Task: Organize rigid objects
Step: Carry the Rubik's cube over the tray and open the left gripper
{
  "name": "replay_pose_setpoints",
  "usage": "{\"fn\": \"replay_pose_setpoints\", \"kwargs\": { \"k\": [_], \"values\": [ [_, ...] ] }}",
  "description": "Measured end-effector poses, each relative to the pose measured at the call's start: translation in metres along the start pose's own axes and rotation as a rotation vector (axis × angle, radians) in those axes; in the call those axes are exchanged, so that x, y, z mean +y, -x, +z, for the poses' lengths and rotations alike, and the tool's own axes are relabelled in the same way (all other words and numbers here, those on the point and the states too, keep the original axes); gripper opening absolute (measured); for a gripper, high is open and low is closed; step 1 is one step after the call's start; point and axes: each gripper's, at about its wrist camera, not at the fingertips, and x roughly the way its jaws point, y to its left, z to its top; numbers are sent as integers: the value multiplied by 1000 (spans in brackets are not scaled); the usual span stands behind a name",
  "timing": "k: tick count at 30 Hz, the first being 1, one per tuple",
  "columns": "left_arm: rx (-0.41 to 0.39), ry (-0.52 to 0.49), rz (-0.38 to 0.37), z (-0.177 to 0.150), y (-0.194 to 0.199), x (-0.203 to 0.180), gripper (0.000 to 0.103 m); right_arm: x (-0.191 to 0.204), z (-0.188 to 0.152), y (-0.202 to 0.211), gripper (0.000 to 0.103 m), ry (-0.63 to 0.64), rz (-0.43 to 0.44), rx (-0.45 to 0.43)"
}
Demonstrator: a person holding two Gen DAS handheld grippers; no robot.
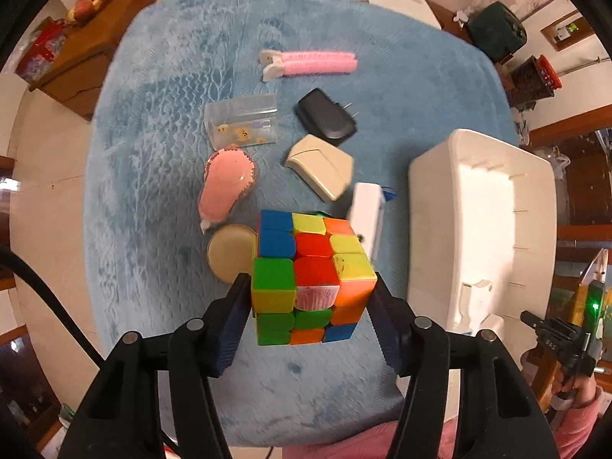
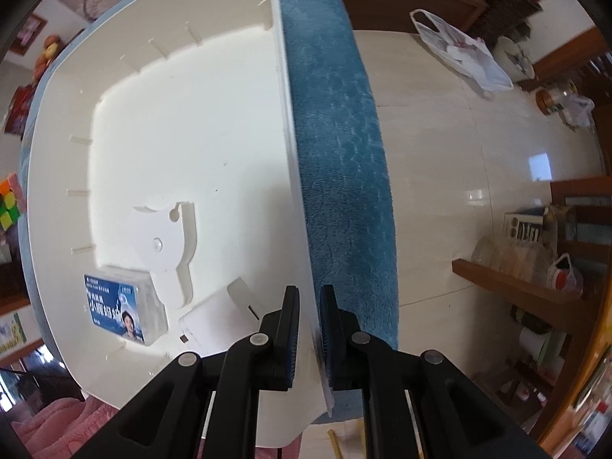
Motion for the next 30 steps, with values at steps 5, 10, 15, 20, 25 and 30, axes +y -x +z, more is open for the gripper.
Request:
{"fn": "replay_pose_setpoints", "kwargs": {
  "k": [5,10,15,20,25,30],
  "values": [
    [-60,3,-29,-15,27,-25,63,1,-2,1,11,40,19,-5],
    [-111,-20,-17,-35,43,-57,63,1,-3,1,11,89,50,-9],
    [-146,-54,-41,-54,58,-91,63,3,-10,3,10,155,56,-37],
    [-151,-89,-53,-67,57,-125,63,-1,-9,3,9,179,83,-41],
    [-131,-122,-54,-82,43,-157,63,-2,-9,-1,9,224,93,-21],
    [-103,-152,-55,-99,28,-185,63,1,-10,-6,9,265,84,1]
  ]
}}
